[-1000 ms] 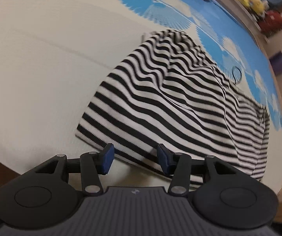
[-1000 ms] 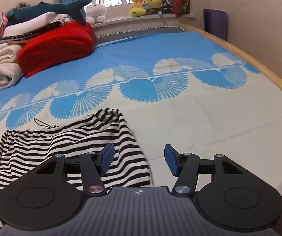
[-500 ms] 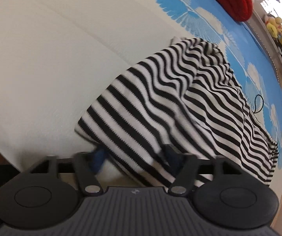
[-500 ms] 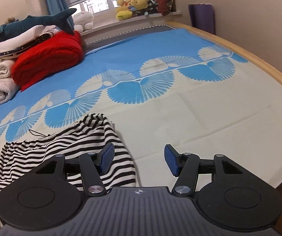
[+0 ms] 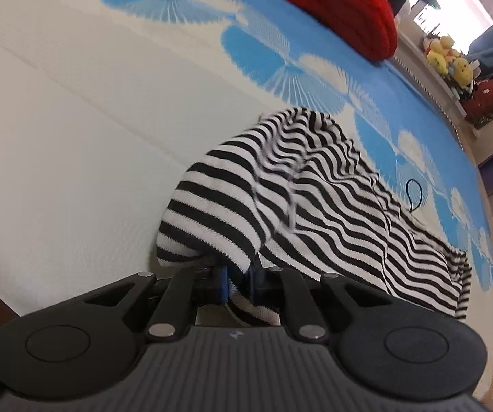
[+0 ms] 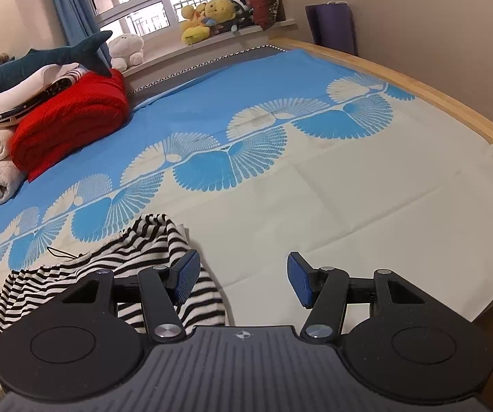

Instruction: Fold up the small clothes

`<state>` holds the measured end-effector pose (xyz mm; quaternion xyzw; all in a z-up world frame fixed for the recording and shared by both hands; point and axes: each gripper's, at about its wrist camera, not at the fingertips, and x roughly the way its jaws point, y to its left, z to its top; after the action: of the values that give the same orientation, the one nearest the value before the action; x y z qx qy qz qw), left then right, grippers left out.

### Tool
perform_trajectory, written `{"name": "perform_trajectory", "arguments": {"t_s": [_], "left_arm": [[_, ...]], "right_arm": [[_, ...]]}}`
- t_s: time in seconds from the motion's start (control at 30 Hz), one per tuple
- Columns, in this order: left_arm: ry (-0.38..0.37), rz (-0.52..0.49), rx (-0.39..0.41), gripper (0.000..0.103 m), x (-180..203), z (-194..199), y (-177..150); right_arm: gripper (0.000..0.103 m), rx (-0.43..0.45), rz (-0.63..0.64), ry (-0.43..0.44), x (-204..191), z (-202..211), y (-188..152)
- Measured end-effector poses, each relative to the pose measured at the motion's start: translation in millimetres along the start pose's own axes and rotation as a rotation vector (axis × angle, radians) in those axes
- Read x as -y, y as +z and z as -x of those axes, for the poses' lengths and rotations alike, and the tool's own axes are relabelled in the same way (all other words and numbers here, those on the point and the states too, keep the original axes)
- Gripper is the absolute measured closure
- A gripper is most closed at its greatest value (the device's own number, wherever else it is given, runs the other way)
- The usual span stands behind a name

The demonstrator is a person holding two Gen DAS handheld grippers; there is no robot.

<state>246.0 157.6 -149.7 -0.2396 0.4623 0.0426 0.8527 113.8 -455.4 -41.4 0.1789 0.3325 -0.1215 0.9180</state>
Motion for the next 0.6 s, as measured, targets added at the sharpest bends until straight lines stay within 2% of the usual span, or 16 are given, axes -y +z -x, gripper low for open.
{"name": "perform_trajectory", "arguments": {"t_s": [0.13, 0.2, 0.37, 0.43, 0.6], "left_arm": [[0.067, -0.001, 0.026, 0.092, -16, 11, 5], [0.107, -0.043, 0.016, 0.092, -20, 13, 5], [0.186, -0.38, 0.083, 0.092, 17, 21, -11], [0.182, -0.464, 0.12, 0.092, 37, 30, -17], [0.103, -0.556, 0.205, 0.092, 98, 56, -26]], "right_arm": [[0.045, -0.002, 0.007, 0.008, -10, -3, 2], [0.045, -0.004, 0.015, 0.012, -16, -5, 1], [0.045, -0.002, 0.032, 0.018, -27, -7, 0], [0.045, -0.005, 0.031, 0.018, -27, -9, -1], [0.045, -0.027, 0.009, 0.016, -19, -16, -3]]}}
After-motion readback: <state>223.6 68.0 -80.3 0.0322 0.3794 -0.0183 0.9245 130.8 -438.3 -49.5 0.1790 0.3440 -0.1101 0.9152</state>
